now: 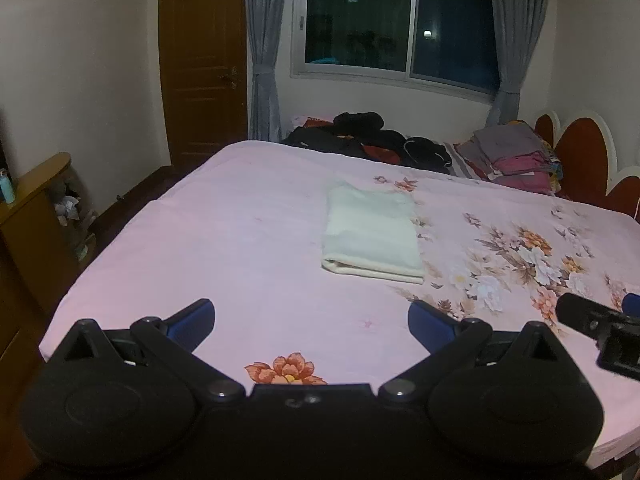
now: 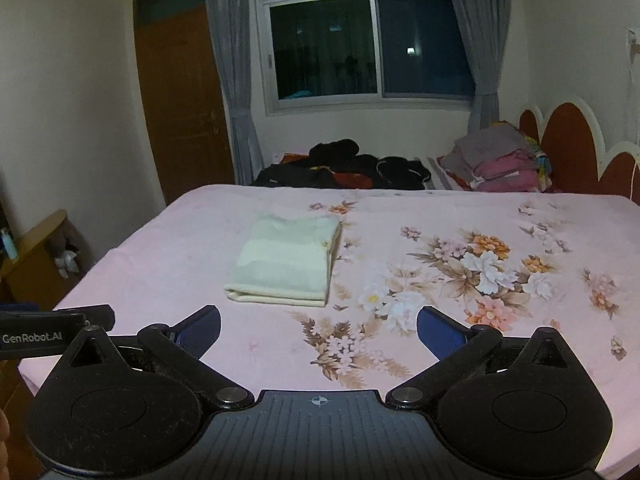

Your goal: Fold small clothes

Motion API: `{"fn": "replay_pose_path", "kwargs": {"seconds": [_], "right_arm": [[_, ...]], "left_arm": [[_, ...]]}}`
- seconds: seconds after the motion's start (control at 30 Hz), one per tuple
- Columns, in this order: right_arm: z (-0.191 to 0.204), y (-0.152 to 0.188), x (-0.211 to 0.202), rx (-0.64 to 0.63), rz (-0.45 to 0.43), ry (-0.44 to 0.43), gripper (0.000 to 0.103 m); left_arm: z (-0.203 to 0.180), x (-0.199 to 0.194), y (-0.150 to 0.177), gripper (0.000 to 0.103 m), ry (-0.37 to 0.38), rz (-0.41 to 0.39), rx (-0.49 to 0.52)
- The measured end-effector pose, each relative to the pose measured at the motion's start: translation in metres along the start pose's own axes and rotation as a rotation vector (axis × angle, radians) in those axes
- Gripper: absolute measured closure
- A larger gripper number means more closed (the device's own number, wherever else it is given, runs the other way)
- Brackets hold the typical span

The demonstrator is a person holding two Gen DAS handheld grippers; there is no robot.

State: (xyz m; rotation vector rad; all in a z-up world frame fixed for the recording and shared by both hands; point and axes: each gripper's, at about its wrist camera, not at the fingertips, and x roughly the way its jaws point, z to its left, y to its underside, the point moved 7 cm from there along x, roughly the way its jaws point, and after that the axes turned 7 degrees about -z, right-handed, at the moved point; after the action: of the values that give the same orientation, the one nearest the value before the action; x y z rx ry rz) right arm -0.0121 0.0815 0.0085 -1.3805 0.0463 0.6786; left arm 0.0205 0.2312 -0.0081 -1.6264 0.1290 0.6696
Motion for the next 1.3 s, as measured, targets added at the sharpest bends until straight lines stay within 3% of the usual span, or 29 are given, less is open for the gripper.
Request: {"fn": "replay_pose_path", "kwargs": {"seconds": [1.3], "right_arm": [[0.01,-0.002,0.0,-0.024,-0.016,-0.013,0.0]], "left_arm": [[0.0,-0.006,0.001,0.0,0.002,0.004,0.006]]}}
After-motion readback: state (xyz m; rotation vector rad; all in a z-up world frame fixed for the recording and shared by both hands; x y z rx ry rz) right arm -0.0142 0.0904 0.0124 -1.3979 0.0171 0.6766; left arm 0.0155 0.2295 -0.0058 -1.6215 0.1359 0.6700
